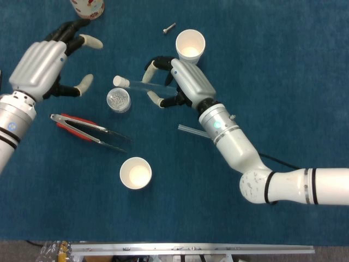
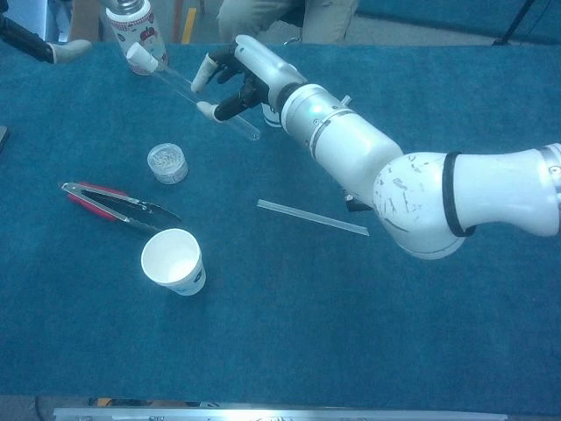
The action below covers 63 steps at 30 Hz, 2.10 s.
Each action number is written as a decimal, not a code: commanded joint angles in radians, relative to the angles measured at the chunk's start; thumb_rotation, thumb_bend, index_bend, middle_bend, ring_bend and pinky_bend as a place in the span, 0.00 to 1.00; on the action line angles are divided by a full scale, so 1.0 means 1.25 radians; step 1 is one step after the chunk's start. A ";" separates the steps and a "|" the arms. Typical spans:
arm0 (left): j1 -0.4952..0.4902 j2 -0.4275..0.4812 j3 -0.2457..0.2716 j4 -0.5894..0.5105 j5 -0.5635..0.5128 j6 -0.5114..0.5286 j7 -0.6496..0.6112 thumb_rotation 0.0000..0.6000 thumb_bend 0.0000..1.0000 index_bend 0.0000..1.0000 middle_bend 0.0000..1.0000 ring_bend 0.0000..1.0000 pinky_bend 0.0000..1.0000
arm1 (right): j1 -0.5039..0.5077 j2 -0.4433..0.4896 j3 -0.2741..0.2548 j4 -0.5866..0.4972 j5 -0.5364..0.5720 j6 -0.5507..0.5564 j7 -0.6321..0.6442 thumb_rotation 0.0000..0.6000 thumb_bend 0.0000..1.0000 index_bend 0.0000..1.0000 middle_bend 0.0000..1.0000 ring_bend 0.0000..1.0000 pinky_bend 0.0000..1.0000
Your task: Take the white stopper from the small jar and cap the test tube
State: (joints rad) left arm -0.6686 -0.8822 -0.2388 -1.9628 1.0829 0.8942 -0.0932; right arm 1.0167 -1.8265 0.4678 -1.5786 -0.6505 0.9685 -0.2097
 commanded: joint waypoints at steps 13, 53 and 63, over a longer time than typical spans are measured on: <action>0.059 0.022 0.053 0.027 0.120 0.101 0.100 1.00 0.38 0.23 0.04 0.00 0.02 | -0.005 0.150 -0.064 -0.123 0.050 0.024 -0.139 1.00 0.36 0.61 0.34 0.22 0.43; 0.169 0.012 0.108 0.055 0.274 0.209 0.040 1.00 0.38 0.22 0.05 0.00 0.02 | 0.084 0.041 -0.197 0.030 0.225 0.032 -0.385 1.00 0.35 0.61 0.32 0.21 0.42; 0.175 0.009 0.110 0.052 0.295 0.215 0.023 1.00 0.38 0.22 0.05 0.00 0.02 | 0.093 -0.001 -0.207 0.083 0.241 0.031 -0.424 1.00 0.36 0.61 0.31 0.20 0.41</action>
State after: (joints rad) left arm -0.4496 -0.8712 -0.1014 -1.8972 1.4515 1.1624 -0.0641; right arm 1.1319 -1.8228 0.2107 -1.4788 -0.3510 1.0083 -0.7351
